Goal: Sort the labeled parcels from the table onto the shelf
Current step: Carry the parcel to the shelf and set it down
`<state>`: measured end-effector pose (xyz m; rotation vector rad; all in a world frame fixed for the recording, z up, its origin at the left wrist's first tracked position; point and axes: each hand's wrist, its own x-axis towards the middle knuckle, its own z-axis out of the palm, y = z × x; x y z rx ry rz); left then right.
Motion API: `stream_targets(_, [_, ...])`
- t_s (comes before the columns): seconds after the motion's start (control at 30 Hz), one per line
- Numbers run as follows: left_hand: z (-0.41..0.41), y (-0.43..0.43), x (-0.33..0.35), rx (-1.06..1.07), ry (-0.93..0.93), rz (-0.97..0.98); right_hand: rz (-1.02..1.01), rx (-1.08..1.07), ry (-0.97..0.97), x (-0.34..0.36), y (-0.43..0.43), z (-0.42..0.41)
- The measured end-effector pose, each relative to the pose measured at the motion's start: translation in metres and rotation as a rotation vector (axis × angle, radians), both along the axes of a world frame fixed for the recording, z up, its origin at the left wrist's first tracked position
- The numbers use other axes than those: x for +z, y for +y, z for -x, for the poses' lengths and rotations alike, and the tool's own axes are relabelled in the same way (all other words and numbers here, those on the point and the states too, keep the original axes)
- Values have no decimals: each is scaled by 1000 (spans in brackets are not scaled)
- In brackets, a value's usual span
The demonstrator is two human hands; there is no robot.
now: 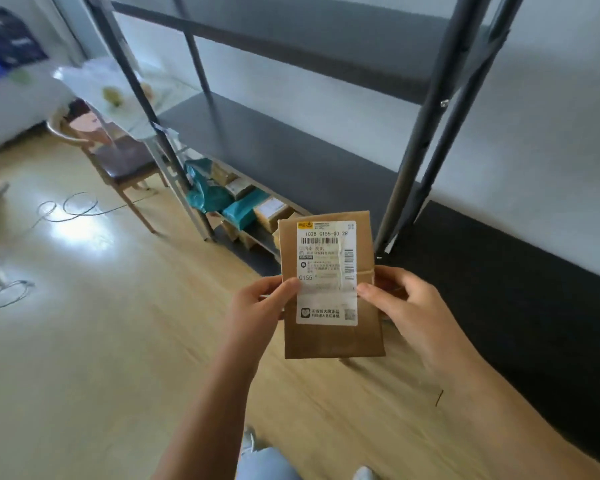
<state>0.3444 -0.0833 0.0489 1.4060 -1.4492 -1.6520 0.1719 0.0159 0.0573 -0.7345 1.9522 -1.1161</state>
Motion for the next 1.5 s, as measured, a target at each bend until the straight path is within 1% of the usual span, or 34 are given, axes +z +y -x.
stream_targets(0.13, [-56,-49,-3,48,14,-21,2,54,-14,1,-63,-50])
stream_targets(0.37, [-166,-150,0,127,39,18,3,121,-21,-6,-182,-162])
stream_targets(0.57, [-232,-225,-10,194,-3,-20,-29,183,-11,-14,-259,-222])
stream_targets(0.8, [-246,-324,-30,220,-12,-71,-2,201,-55,-26,-355,-233])
stream_targets(0.9, [-242,-379,-36,223,-35,-69,-3,194,-60,-31,-410,-230])
stream_targets(1.0, [-239,-432,-40,260,-69,-86,-2,198,-65,-37,-467,-228])
stream_targets(1.13, [-238,-494,-40,291,-60,-105,-23,230,-62,-38,-540,-228])
stream_targets(1.23, [-240,-539,-44,333,-99,-108,-30,240,-48,-44,-587,-228])
stream_targets(1.33, [-242,-581,-46,323,-128,-104,-32,196,-53,-52,-626,-233])
stream_targets(1.4, [-241,-611,-47,271,-132,-105,-47,151,-53,-57,-649,-237])
stream_targets(1.5, [-242,-663,-54,166,-136,-93,-52,26,-48,-67,-686,-242])
